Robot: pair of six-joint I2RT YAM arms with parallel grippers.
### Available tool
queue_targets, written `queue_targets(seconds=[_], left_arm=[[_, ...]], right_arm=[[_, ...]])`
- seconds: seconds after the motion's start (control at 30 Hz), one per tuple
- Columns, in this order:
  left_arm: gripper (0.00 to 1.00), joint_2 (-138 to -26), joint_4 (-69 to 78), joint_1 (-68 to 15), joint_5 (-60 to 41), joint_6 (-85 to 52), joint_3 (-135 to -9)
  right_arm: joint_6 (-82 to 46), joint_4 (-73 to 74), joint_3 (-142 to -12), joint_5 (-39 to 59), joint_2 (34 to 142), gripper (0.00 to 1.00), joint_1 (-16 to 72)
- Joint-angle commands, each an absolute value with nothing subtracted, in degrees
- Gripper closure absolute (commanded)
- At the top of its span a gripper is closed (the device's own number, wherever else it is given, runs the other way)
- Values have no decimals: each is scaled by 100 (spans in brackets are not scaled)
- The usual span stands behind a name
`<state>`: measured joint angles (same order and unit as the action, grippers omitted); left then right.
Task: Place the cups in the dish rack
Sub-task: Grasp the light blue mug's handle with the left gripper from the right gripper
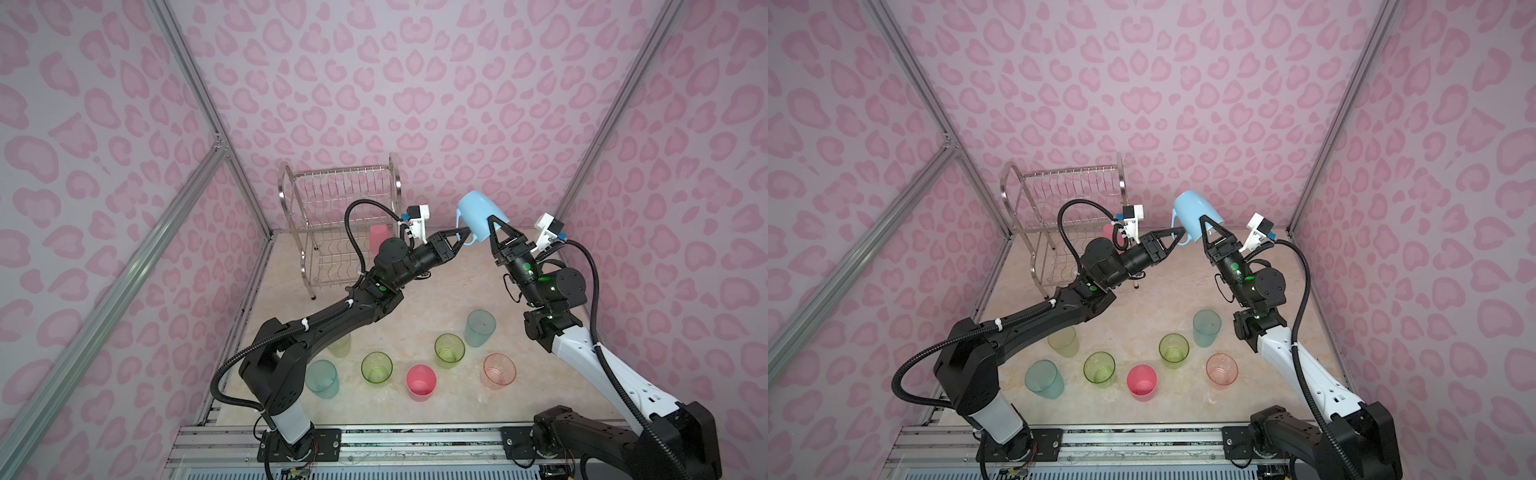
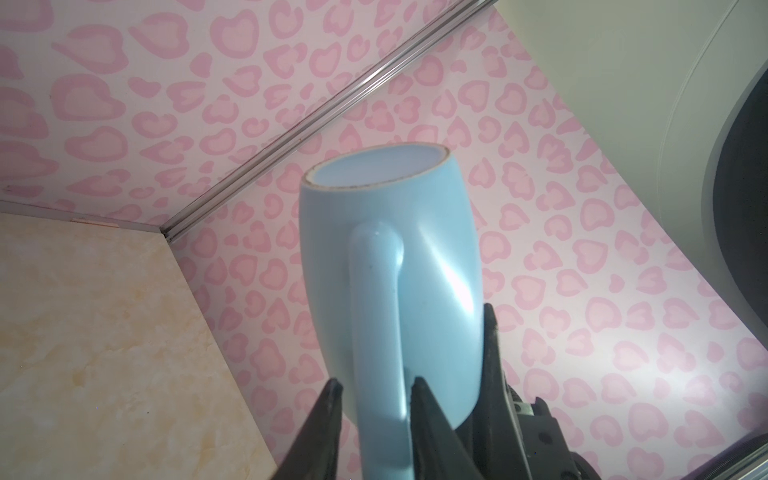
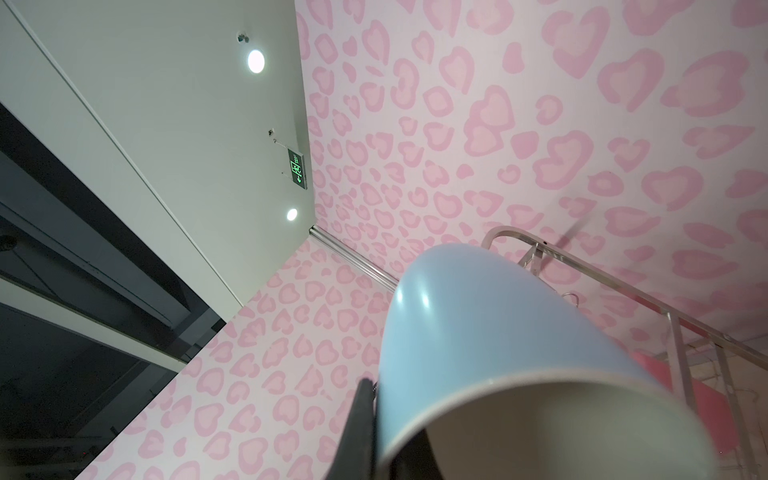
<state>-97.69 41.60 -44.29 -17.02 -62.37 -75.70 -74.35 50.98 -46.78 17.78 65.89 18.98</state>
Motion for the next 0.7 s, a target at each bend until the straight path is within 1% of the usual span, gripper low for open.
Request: queue_targets(seconds=[0.0, 0.13, 0.17, 0.4, 0.67], left_arm=[[70, -9874, 4327, -4432, -1660, -6205, -7673], [70, -9938, 4342, -4432, -1755, -6159, -7673], [71, -9961, 4333, -4435, -1792, -6155, -7857], [71, -10077, 4243, -4422, -2022, -6179, -8056], [72, -10239, 4108, -4362, -2512, -6420, -8269]], right_arm=[[-7380, 5680, -4700, 1861, 6626, 100, 1900], [-7387, 5668, -4689, 1876, 6651, 100, 1878], [-7385, 5669, -4704, 1886, 6664, 100, 1872], [-7321, 5609, -4785, 1968, 6723, 100, 1870], [-7145, 5333, -4843, 2070, 6676, 100, 1847]])
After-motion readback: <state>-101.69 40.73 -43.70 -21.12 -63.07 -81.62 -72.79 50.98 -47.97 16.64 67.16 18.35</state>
